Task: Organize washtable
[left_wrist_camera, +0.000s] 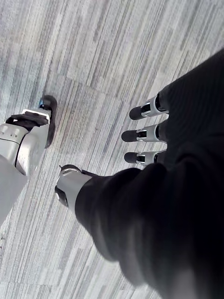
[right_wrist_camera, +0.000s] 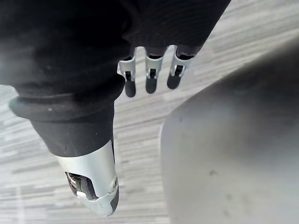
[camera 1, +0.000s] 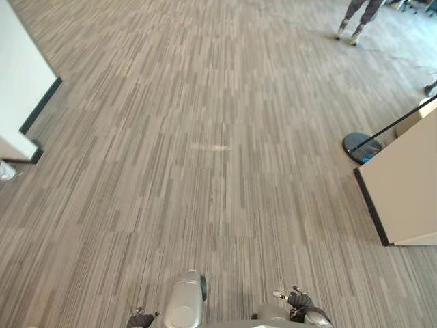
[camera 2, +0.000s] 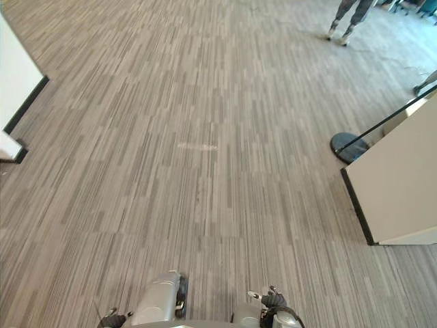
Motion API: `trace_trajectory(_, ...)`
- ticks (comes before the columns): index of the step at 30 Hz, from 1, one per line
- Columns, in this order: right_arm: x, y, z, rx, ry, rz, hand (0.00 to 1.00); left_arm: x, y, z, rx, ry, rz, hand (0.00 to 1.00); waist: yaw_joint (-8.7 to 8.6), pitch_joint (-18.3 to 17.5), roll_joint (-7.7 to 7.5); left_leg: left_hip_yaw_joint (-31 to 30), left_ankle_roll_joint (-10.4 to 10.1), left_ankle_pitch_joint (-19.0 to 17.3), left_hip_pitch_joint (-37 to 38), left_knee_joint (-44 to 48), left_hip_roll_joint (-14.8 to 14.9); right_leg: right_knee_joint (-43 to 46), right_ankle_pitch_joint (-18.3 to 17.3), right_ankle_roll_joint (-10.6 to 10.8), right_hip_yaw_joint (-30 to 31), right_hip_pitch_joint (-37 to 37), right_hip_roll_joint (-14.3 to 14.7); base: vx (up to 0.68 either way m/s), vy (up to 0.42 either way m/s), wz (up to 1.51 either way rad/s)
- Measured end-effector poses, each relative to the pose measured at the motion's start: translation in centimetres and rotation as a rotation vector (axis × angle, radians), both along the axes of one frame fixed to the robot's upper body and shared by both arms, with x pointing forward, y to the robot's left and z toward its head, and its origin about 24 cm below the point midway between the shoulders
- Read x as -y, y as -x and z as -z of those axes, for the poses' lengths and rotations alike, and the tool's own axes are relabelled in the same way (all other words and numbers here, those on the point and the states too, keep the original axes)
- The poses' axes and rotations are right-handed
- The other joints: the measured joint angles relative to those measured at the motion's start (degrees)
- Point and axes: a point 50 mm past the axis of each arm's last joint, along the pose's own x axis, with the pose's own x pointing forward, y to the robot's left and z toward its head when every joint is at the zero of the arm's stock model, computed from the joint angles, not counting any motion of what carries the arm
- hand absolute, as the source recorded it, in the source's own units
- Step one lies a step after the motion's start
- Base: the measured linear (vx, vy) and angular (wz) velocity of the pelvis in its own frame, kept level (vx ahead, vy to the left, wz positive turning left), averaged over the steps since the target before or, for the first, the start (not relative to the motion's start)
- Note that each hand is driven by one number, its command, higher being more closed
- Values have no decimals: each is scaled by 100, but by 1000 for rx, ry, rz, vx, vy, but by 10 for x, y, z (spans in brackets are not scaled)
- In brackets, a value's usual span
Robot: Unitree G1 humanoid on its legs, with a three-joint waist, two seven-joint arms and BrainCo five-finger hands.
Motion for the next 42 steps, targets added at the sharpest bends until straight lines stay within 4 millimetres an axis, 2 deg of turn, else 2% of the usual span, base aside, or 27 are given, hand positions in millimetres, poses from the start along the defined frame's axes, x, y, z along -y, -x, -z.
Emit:
trace_trajectory(3,7,-16,-9,78,27,6,0,4,-11,-1,26,7,8,0,-165,69,126,-159,-38,-170,631,-582,34,-1180,-562,-544,-804,-953,-7,516,15,12)
trace_trajectory(5,19,-18,-12,101,52,51,0,10,-14,1,29,23,0,0,-171,104,292,-160,-136,-390,946,-711,148,-3761,-272,-426,-1220,-1051,-11,684,-31,21)
trace_trajectory(6,22,-13,-11,90,51,71,0,10,-8,2,16,29,-27,0,-159,79,351,-126,-411,-658,1607,-991,169,-5419,144,-305,-1577,-934,21,507,-49,11)
trace_trajectory(7,23,-14,-11,92,52,71,0,12,-5,3,9,33,-29,0,-166,54,394,-123,-463,-689,1730,-1037,209,-5393,153,-373,-1619,-947,72,857,-97,17)
trace_trajectory(8,25,-13,-12,91,61,65,0,16,5,5,-12,46,-36,0,-235,-94,494,-186,-590,-748,1988,-1029,300,-5165,151,-689,-1748,-972,237,721,-113,48)
trace_trajectory(9,27,-10,-11,85,63,71,0,18,4,5,-10,49,-28,0,-373,-187,541,-438,-752,-717,1904,-312,409,-4789,682,-1118,-1624,-971,362,1059,-191,69)
trace_trajectory(10,30,-11,-12,87,69,74,0,23,-2,5,8,64,-40,0,-377,-249,650,-584,-945,-384,1542,875,661,-4331,1010,-1123,-1639,-929,457,875,-184,54)
trace_trajectory(11,37,-12,-14,95,89,71,0,28,-5,6,18,81,-63,0,-330,-251,806,-618,-784,21,1340,1509,840,-4057,742,-1108,-1696,-888,577,847,-167,0)
trace_trajectory(12,41,-12,-15,96,101,66,0,33,-4,7,25,95,-101,0,-306,-267,1026,-538,-542,1031,972,2357,1121,-3884,414,-1153,-1669,-753,734,846,-127,-50)
trace_trajectory(13,39,-10,-14,91,95,68,0,37,1,8,19,110,-138,0,-251,-251,1009,-214,-239,2709,586,3121,1603,-3858,55,-1238,-1570,-475,961,845,-104,-56)
trace_trajectory(14,39,-10,-14,88,94,77,0,35,-2,7,28,108,-137,0,-246,-184,1045,-62,-124,2230,215,3770,1880,-3864,-238,-1324,-1501,-196,1084,813,-80,-43)
trace_trajectory(15,37,-8,-11,63,86,78,0,30,-8,5,44,92,-123,0,-274,-72,978,-96,-235,1477,-270,4299,1862,-3938,-439,-1314,-1437,248,1091,776,-61,-20)
trace_trajectory(16,34,-2,-7,22,73,73,0,24,-11,3,54,72,-101,0,-237,13,767,-149,-347,993,-711,4178,1640,-4242,-542,-1297,-1347,772,1040,754,-45,-14)
trace_trajectory(18,30,4,-3,-14,63,63,0,19,-18,0,74,51,-52,0,-143,49,554,-11,-512,591,-1309,3130,1254,-4782,-563,-1277,-1245,1433,916,782,10,-25)
trace_trajectory(21,27,5,-1,-27,58,84,0,16,-23,-2,92,35,-17,0,-69,86,449,75,-722,708,-1941,497,789,-5243,-852,-931,-1063,2021,667,678,120,-47)
trace_trajectory(22,28,10,0,-42,61,88,0,19,-22,-1,87,43,-11,0,-20,59,549,-202,-988,992,-1954,-578,664,-5313,-989,-780,-941,2118,679,652,259,-96)
trace_trajectory(23,29,13,1,-58,67,74,0,22,-17,0,70,48,11,0,111,23,585,-466,-1050,1606,-1915,-764,595,-5106,-1331,-866,-640,2189,672,802,355,-127)
trace_trajectory(25,18,12,2,-54,46,44,0,14,-12,0,50,32,17,0,113,-55,310,-625,-589,1608,-1809,-289,232,-3733,-1441,-698,-408,1785,310,670,316,-79)
trace_trajectory(27,7,6,2,-37,29,22,0,1,-17,-3,49,-7,60,0,-69,-15,-43,-399,-51,1103,-1546,86,-41,-2099,-718,-106,-418,1217,-204,700,252,-7)
trace_trajectory(28,6,5,2,-36,24,16,0,-1,-20,-4,52,-12,71,0,-38,28,-66,-316,40,816,-1235,141,-94,-1290,-174,-92,-365,930,-341,601,181,-21)
trace_trajectory(30,8,1,1,-24,25,-5,0,1,-21,-4,49,-11,92,0,-72,55,-16,-287,122,598,-650,-26,-78,-770,-622,-255,-598,580,-327,530,136,-17)
trace_trajectory(33,12,-4,-2,2,42,-15,0,5,-23,-3,56,-3,104,0,-142,48,118,-239,103,577,130,-665,9,-1973,-1033,-462,-1388,272,-213,457,72,-1)
trace_trajectory(35,16,-5,-4,14,49,9,0,8,-27,-3,67,5,103,0,-143,36,229,-238,-84,479,398,-818,83,-3284,-936,-471,-1511,68,-73,430,11,9)
trace_trajectory(36,16,-4,-3,11,48,16,0,8,-27,-3,66,4,102,0,-142,29,225,-239,-273,371,528,-811,73,-4060,-533,-580,-1506,90,32,465,-63,20)
trace_trajectory(37,15,0,-2,2,44,18,0,6,-26,-4,64,1,101,0,-133,-23,141,-262,-446,263,630,-805,4,-4739,321,-719,-1470,153,104,387,-61,24)
trace_trajectory(38,13,3,-1,-5,38,21,0,4,-26,-4,63,-4,100,0,-127,-69,70,-292,-514,217,649,-788,-58,-4898,538,-772,-1501,166,94,315,-114,12)
trace_trajectory(42,21,-1,-4,10,65,3,0,25,-30,0,84,49,93,0,-128,-254,612,-331,-745,78,455,5,473,-5259,304,-865,-1707,509,532,354,-94,-7)
